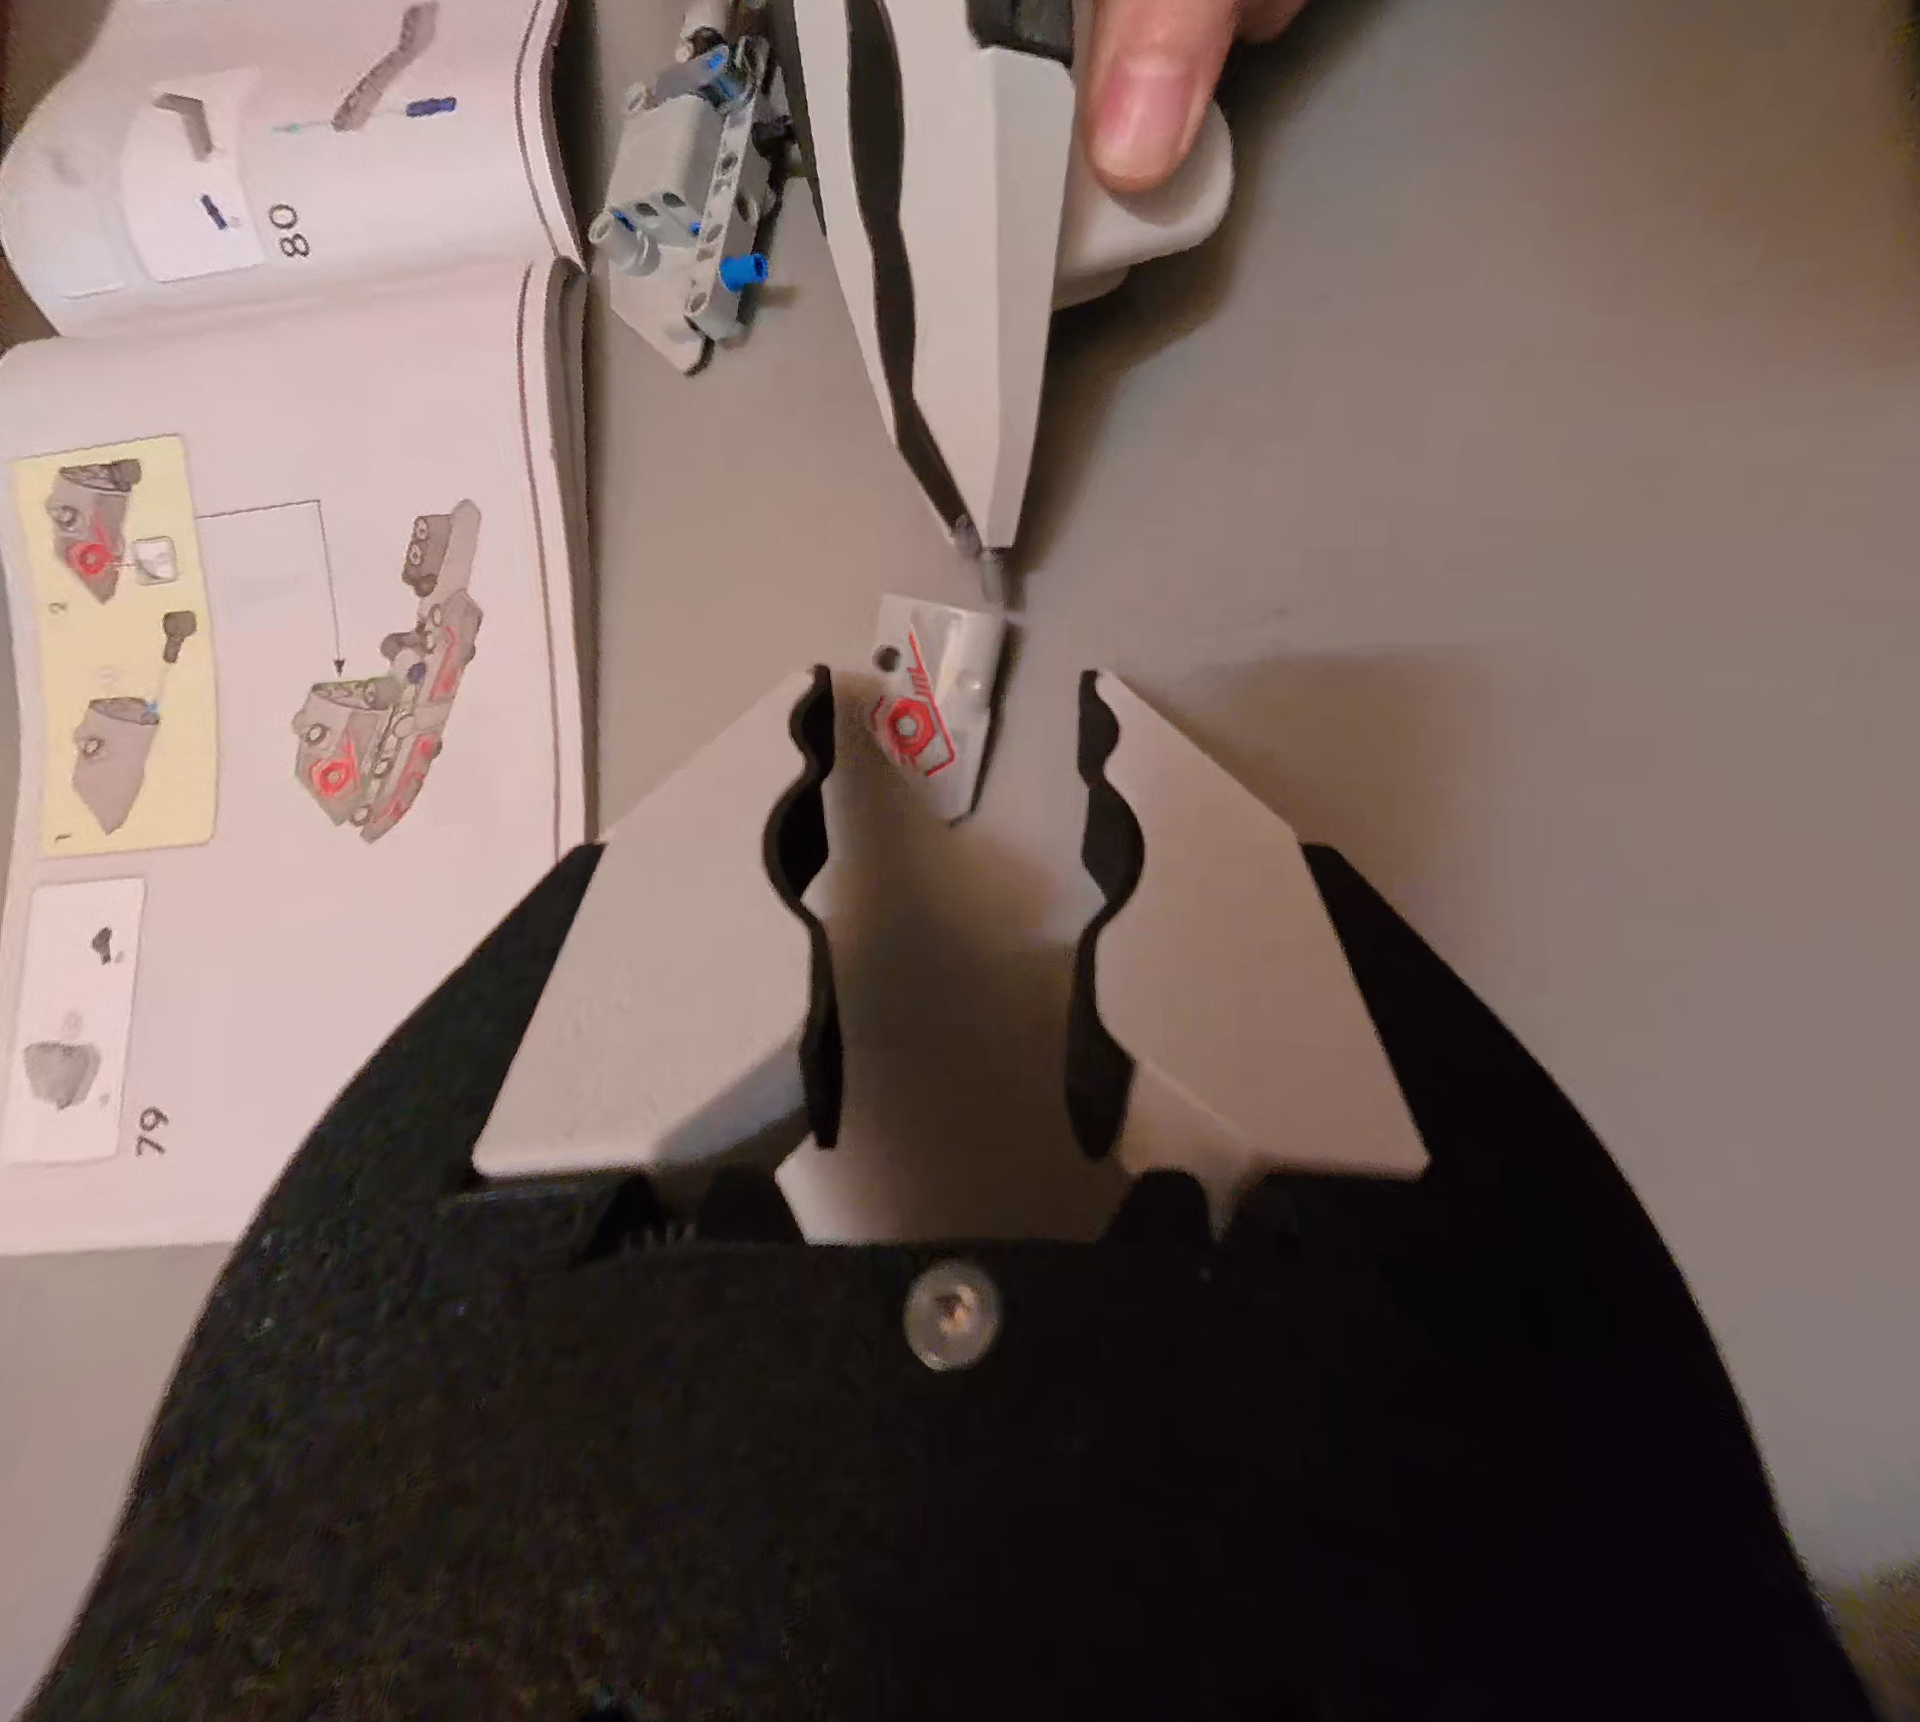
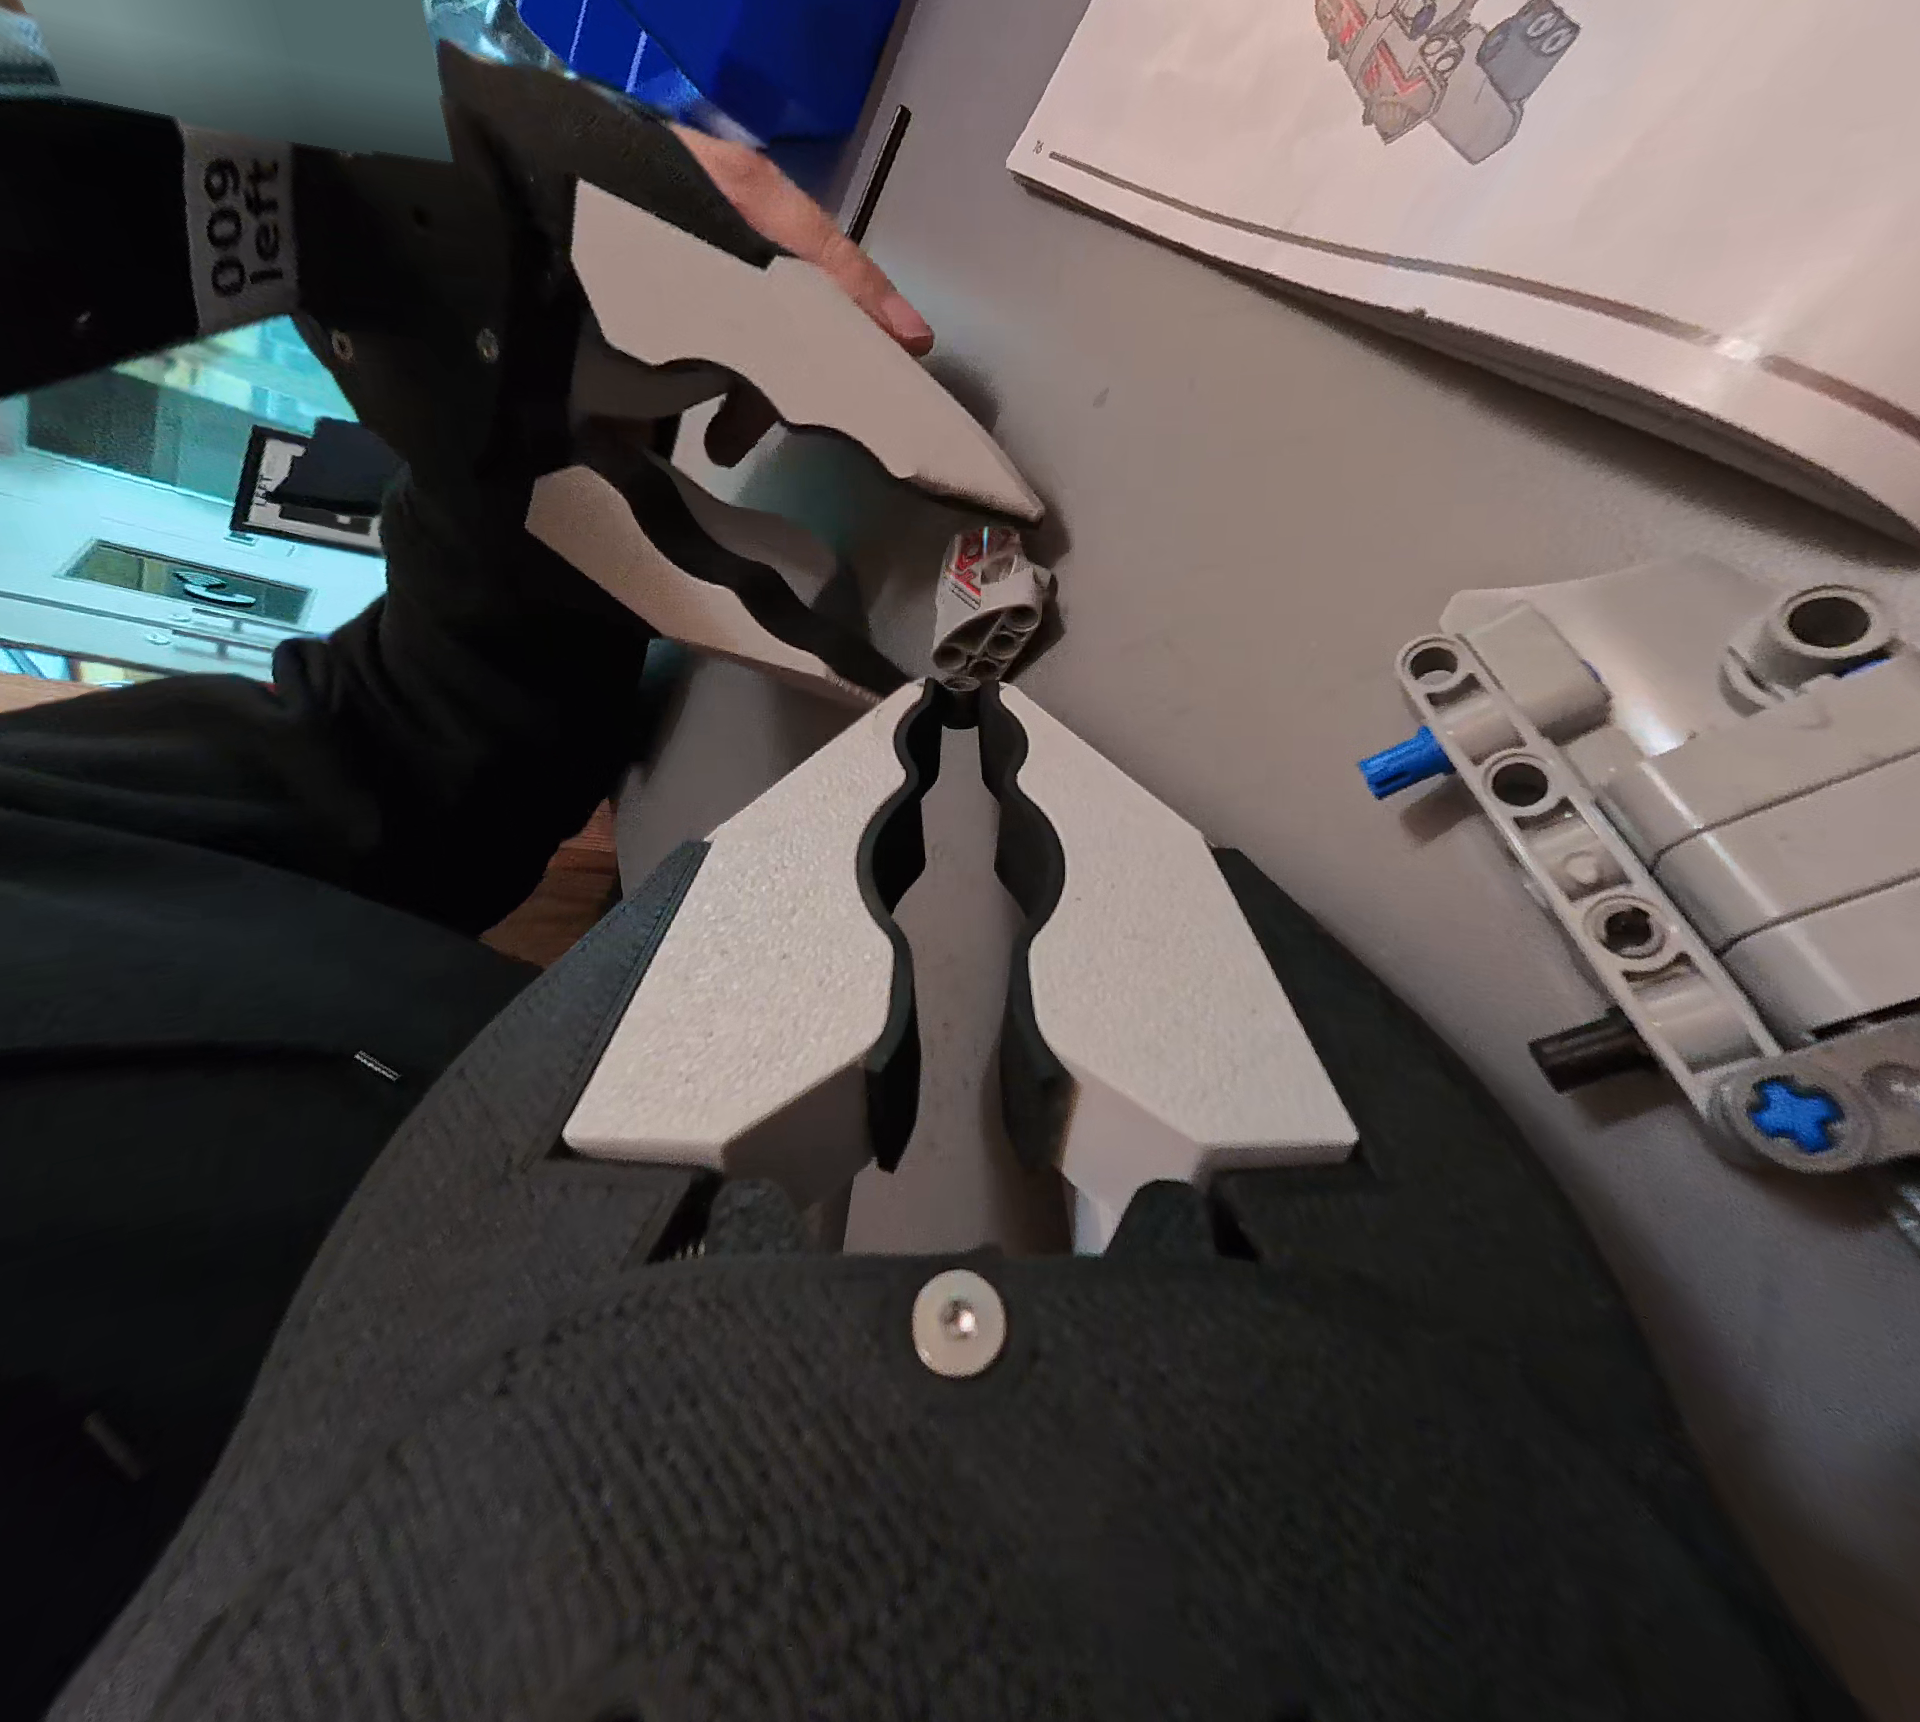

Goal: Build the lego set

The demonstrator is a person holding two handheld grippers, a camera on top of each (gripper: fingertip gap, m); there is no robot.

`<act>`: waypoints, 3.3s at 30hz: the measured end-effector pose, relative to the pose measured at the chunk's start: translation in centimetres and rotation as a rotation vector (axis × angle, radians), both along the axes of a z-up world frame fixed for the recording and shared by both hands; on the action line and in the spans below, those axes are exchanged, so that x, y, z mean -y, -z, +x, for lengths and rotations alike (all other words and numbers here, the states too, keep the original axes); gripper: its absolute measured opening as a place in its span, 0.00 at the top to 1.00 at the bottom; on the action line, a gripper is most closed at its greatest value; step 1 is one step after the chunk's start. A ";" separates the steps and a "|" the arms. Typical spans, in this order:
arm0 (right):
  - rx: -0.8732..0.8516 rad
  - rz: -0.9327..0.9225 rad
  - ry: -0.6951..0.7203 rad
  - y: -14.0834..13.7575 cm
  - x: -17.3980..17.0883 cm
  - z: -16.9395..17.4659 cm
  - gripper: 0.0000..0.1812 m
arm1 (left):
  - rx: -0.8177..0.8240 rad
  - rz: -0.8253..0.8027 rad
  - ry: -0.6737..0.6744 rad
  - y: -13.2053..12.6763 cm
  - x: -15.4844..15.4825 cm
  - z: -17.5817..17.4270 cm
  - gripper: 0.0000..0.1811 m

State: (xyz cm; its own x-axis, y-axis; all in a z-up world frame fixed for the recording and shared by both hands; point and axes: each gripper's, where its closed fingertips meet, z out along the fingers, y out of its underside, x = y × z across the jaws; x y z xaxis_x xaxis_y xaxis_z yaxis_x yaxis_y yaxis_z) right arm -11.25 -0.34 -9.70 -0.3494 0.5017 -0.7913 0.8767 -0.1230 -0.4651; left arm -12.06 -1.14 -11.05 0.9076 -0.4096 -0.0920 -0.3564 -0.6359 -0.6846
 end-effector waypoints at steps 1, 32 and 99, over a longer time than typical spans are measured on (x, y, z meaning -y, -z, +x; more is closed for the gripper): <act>-0.001 -0.003 0.004 0.0 0.0 0.0 0.97 | 0.004 0.000 0.007 0.0 -0.2 -0.3 0.76; 0.090 -0.112 0.201 -0.5 -0.5 -1.4 0.97 | -0.324 0.251 -0.134 -0.8 -1.8 -1.5 0.88; -0.451 0.543 -0.146 1.1 0.5 0.7 0.91 | -0.675 0.263 -0.055 -1.4 -1.7 -1.7 0.89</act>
